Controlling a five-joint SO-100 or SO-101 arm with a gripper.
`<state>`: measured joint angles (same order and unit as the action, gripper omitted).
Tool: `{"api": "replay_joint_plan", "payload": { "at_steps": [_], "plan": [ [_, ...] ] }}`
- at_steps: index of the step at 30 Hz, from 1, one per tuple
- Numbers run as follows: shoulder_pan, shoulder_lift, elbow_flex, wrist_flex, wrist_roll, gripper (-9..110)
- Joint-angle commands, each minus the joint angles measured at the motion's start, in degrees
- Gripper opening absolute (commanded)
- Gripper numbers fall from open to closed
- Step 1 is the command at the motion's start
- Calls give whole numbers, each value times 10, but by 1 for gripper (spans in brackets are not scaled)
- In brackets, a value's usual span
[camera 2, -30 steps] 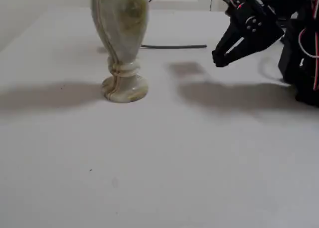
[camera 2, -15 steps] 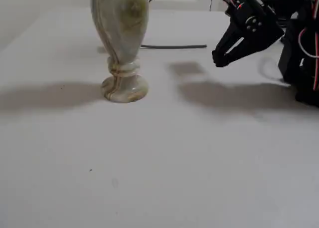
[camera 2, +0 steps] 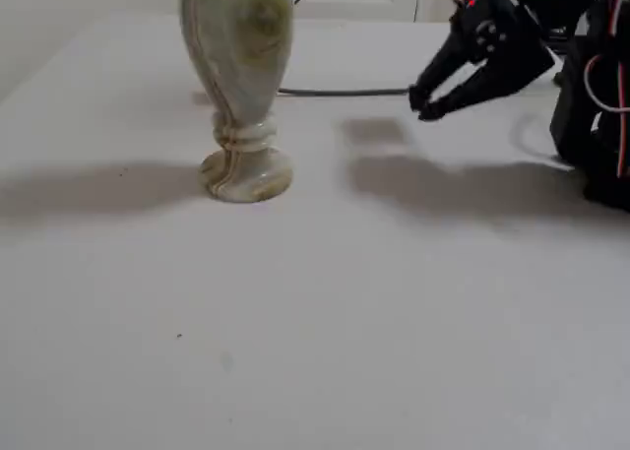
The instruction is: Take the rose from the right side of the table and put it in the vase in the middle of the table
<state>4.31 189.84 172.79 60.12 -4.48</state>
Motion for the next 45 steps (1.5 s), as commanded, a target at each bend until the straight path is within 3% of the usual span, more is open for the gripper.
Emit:
{"api": "replay_joint_plan", "payload": {
  "at_steps": [1,6,14,20,27,45],
  "plan": [
    [33,-35,-91,-59,75,20],
    [40,-338,-224,-192,121,27],
    [70,-840,-639,-138,242,29],
    [104,-1188,-1057,80,328,29],
    [127,-1663,-1854,380,318,34],
    [82,-1706,-1796,379,288,33]
  ]
}}
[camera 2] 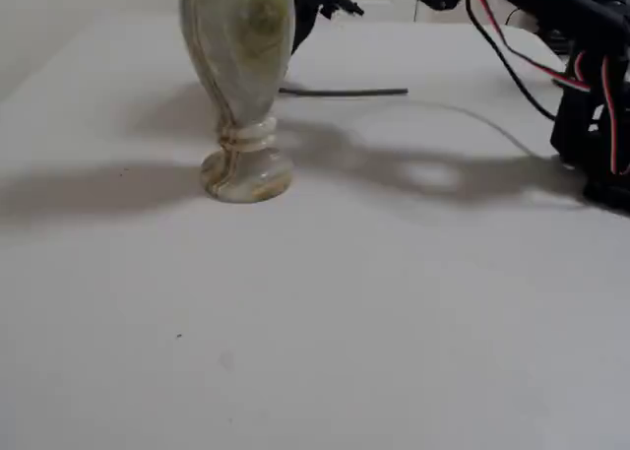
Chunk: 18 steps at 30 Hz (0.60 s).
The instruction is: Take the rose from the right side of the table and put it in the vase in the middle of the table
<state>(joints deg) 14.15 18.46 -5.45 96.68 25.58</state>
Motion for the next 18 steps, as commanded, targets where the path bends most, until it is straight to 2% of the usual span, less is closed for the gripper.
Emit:
{"api": "replay_joint_plan", "payload": {
  "at_steps": [1,13,16,18],
  "plan": [
    [-18,7,-14,19,-13,33],
    [-10,-25,10,59,-35,33],
    [-25,-19,23,69,-73,28],
    [-36,-20,26,69,-103,20]
  ]
}}
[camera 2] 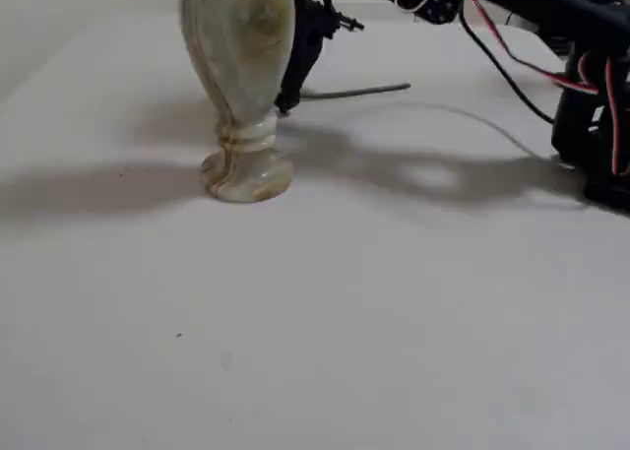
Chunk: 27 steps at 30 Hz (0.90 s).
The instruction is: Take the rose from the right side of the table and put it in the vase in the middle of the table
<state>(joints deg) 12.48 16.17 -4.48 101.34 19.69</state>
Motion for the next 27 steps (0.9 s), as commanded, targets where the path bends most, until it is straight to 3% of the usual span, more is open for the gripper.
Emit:
{"api": "replay_joint_plan", "payload": {
  "at_steps": [1,8,19,27],
  "plan": [
    [-22,2,17,23,-48,15],
    [-35,3,17,22,-64,0],
    [-40,126,-83,7,10,0],
    [32,349,-87,-117,139,0]
  ]
}}
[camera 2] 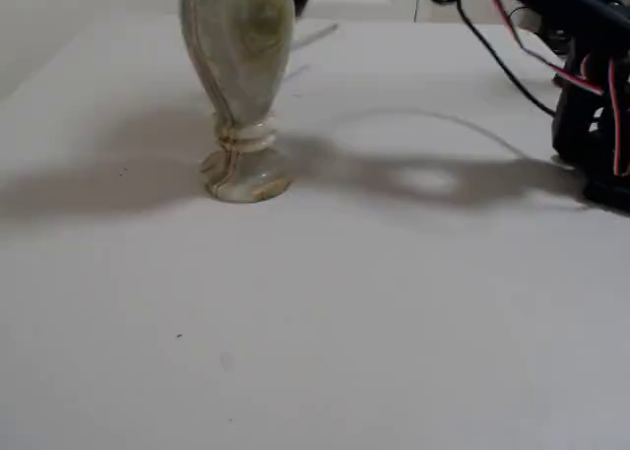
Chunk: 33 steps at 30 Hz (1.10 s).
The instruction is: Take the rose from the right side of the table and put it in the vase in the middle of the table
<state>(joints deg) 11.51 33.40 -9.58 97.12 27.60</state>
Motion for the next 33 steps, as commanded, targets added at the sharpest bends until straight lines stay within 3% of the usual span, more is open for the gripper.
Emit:
{"api": "replay_joint_plan", "payload": {
  "at_steps": [1,6,11,20,26,33],
  "plan": [
    [50,202,-36,-103,69,0],
    [58,319,-35,-212,111,0],
    [-10,404,-34,-235,109,0],
    [-209,490,-35,-225,115,0],
    [-331,514,-33,-147,109,0],
    [-378,478,-33,-125,177,0]
  ]
}}
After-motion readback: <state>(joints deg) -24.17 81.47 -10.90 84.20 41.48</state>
